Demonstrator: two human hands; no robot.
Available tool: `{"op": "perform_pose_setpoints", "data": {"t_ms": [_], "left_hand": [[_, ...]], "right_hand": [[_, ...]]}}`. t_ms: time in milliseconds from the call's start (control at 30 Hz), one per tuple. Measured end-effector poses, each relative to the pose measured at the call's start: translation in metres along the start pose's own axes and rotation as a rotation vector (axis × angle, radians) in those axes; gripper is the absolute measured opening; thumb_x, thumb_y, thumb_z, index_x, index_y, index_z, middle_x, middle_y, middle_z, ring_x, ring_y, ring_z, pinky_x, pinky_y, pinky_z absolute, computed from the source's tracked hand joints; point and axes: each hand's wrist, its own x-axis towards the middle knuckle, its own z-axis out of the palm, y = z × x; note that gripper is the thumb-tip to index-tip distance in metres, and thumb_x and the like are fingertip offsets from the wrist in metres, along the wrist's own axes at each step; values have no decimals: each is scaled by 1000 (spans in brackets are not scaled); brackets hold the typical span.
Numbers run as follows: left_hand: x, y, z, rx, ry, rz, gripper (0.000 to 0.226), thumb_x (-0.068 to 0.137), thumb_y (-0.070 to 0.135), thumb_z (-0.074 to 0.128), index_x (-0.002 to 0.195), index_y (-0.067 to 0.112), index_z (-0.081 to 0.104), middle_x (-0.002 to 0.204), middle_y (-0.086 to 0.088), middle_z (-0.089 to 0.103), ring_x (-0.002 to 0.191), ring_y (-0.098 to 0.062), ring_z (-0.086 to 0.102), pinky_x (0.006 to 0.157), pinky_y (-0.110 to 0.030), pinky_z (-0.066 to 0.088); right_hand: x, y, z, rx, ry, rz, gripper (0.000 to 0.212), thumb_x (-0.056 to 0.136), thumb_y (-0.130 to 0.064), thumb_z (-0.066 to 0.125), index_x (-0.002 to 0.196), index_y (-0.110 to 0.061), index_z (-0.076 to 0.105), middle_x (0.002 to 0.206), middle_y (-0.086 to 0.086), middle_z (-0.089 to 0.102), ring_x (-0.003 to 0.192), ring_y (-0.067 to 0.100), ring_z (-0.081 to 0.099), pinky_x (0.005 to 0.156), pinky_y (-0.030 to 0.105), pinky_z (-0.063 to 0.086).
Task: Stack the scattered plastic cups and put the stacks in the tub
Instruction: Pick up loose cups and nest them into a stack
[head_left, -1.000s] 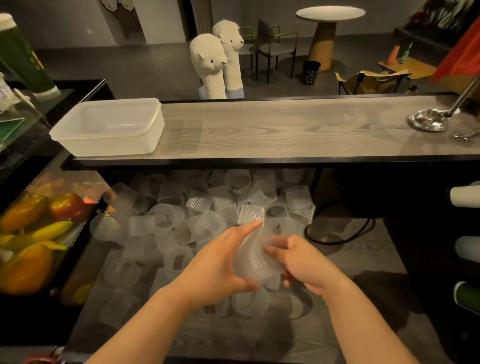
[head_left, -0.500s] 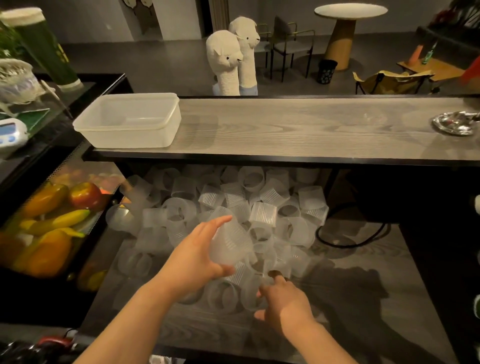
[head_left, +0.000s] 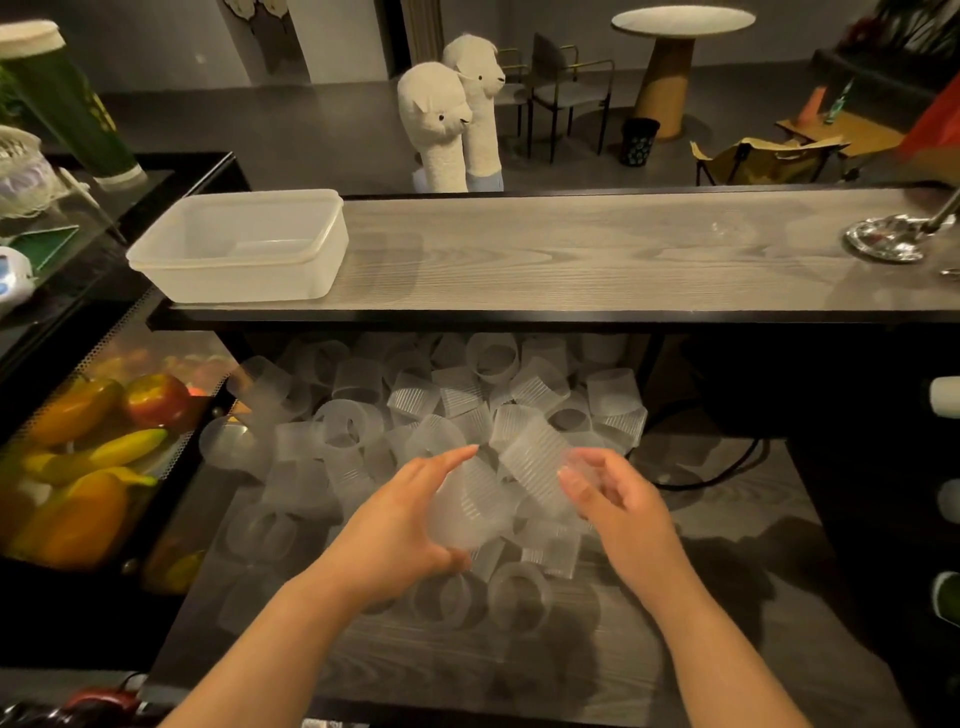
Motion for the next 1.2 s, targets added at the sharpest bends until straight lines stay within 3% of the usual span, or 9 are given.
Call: {"op": "perform_pose_setpoints", "data": {"t_ms": [167, 367, 467, 567, 667, 733, 800, 933, 1200], "left_hand": [[2, 12, 1, -101, -15, 19, 118, 63, 36, 90, 143, 70, 9, 138, 28, 41, 123, 3, 43, 102, -30, 46], [0, 10, 0, -125, 1, 3, 123, 63, 38, 91, 138, 75, 1, 138, 22, 46, 119, -4, 52, 97, -32, 53], [-1, 12, -1, -99, 42, 16, 118, 64, 42, 89, 138, 75, 3, 135, 26, 43, 120, 2, 47, 101, -29, 47], [0, 11, -4, -53, 56, 7, 110, 65, 43, 89, 138, 74, 13, 134, 27, 42, 123, 1, 43, 103, -27, 42], [0, 7, -5, -26, 71, -24, 102, 64, 44, 88, 137, 69, 21, 136, 27, 41, 124, 1, 39, 103, -29, 40], [-1, 3, -5, 3, 74, -37, 98, 65, 44, 87, 131, 72, 21, 133, 25, 40, 119, 2, 37, 97, -25, 38], [-2, 0, -4, 20, 63, -40, 96, 67, 43, 86, 123, 77, 16, 128, 26, 38, 116, 3, 36, 93, -23, 36], [1, 0, 0, 44, 42, -41, 96, 69, 42, 85, 127, 75, 15, 127, 25, 36, 116, 2, 37, 92, -23, 38], [7, -3, 1, 76, 0, -62, 102, 68, 44, 85, 142, 64, 17, 130, 26, 37, 118, 0, 39, 102, -29, 43]], "right_hand": [[-1, -8, 18, -149, -131, -4, 68, 78, -67, 54, 142, -45, 42, 134, -18, 55, 122, 1, 53, 103, 30, 48], [3, -14, 21, -382, -150, -23, 67, 92, -61, 49, 151, -35, 30, 151, -17, 39, 137, 3, 38, 113, 30, 36], [3, -11, 24, -485, -280, -76, 68, 93, -65, 36, 154, -35, 24, 157, -19, 29, 143, -2, 25, 118, 26, 24], [4, -6, 22, -279, -433, 2, 67, 93, -70, 27, 153, -42, 21, 156, -27, 23, 142, -8, 19, 116, 21, 19], [15, 15, 15, -145, -71, 72, 51, 97, -60, 36, 144, -42, 41, 138, -24, 48, 130, 1, 45, 99, 20, 37], [22, 36, 11, -425, 166, 108, 44, 97, -53, 47, 138, -36, 49, 129, -10, 56, 117, 11, 57, 87, 25, 45], [26, 56, 16, -645, 149, 191, 51, 94, -55, 53, 139, -33, 46, 132, 2, 53, 113, 18, 57, 82, 30, 46], [38, 82, 37, -709, 23, 369, 68, 90, -59, 54, 148, -26, 36, 141, 8, 47, 126, 29, 52, 96, 40, 50], [59, 90, 49, -698, 3, 398, 56, 90, -52, 54, 135, -18, 46, 132, 9, 45, 114, 30, 56, 94, 40, 51]]}}
